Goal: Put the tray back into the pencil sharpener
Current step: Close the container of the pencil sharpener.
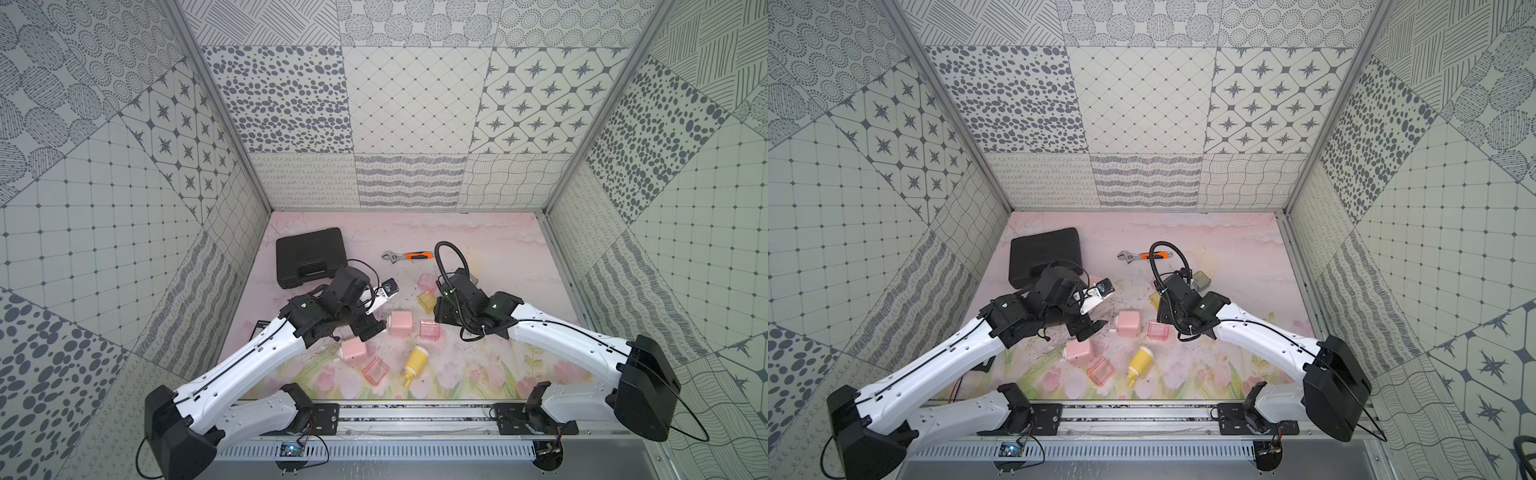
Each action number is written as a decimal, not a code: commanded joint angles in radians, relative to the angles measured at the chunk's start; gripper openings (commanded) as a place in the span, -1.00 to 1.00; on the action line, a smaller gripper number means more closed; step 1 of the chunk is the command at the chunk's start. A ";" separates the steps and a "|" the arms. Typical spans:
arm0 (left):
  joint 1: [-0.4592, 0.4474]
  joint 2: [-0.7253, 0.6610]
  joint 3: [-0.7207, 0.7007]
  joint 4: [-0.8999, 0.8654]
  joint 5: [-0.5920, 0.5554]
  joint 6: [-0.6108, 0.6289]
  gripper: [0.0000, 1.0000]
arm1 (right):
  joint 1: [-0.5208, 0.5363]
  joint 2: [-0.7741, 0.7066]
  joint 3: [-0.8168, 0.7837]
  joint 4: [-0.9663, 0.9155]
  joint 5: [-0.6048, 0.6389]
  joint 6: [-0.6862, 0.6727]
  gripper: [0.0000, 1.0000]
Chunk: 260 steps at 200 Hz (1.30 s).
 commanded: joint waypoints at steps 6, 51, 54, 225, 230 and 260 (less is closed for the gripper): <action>0.050 0.025 -0.031 0.151 0.215 0.136 0.89 | -0.015 -0.019 0.031 -0.027 0.032 0.015 0.41; 0.070 0.086 -0.032 0.154 0.333 0.166 0.89 | -0.033 -0.027 0.058 -0.133 0.016 0.059 0.43; 0.070 0.093 -0.034 0.153 0.339 0.172 0.90 | -0.034 -0.028 0.055 -0.132 0.014 0.067 0.43; 0.147 0.483 0.118 0.060 0.509 0.565 0.94 | -0.041 0.073 -0.067 0.047 -0.152 0.154 -0.02; 0.146 0.489 0.115 0.059 0.512 0.567 0.94 | -0.043 0.071 -0.067 0.048 -0.152 0.153 -0.02; 0.147 0.533 0.123 0.073 0.521 0.547 0.95 | -0.045 0.078 -0.049 0.035 -0.159 0.134 -0.02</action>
